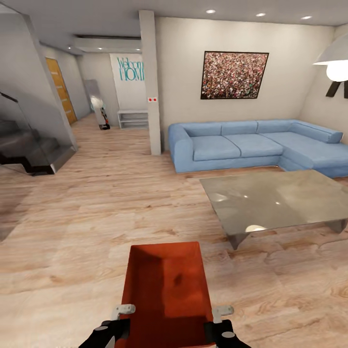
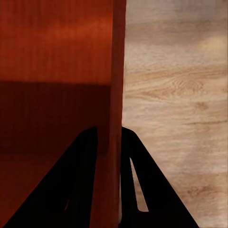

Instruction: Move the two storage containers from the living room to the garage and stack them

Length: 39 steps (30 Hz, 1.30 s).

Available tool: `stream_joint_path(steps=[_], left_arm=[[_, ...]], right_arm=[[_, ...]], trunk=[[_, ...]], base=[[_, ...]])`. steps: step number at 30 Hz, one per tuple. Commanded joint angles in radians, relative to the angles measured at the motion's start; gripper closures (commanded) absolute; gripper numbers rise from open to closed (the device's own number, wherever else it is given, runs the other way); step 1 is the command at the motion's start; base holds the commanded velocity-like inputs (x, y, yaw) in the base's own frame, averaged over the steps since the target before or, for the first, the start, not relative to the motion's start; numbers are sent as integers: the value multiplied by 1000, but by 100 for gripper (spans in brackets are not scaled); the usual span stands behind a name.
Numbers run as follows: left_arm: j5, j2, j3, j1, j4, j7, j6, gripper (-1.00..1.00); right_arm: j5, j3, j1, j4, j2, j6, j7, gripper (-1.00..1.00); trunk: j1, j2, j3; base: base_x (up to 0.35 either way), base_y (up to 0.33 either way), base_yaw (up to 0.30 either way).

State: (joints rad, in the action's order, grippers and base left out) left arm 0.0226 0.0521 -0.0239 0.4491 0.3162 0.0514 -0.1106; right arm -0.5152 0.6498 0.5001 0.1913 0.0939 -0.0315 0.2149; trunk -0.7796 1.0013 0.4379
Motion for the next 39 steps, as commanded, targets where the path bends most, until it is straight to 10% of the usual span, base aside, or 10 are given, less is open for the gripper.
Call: stream_joint_path(steps=[1, 39], left_arm=[[-9, 0, 2, 0, 6, 9, -6, 100], [-7, -1, 2, 0, 7, 5, -6, 100]], right_arm=[[-22, -6, 1, -24, 0, -5, 8, 100], [-22, -6, 1, -24, -2, -5, 8, 100]], trunk=[[0, 1, 1], [0, 1, 1]], base=[[0, 0, 269], [0, 0, 269]])
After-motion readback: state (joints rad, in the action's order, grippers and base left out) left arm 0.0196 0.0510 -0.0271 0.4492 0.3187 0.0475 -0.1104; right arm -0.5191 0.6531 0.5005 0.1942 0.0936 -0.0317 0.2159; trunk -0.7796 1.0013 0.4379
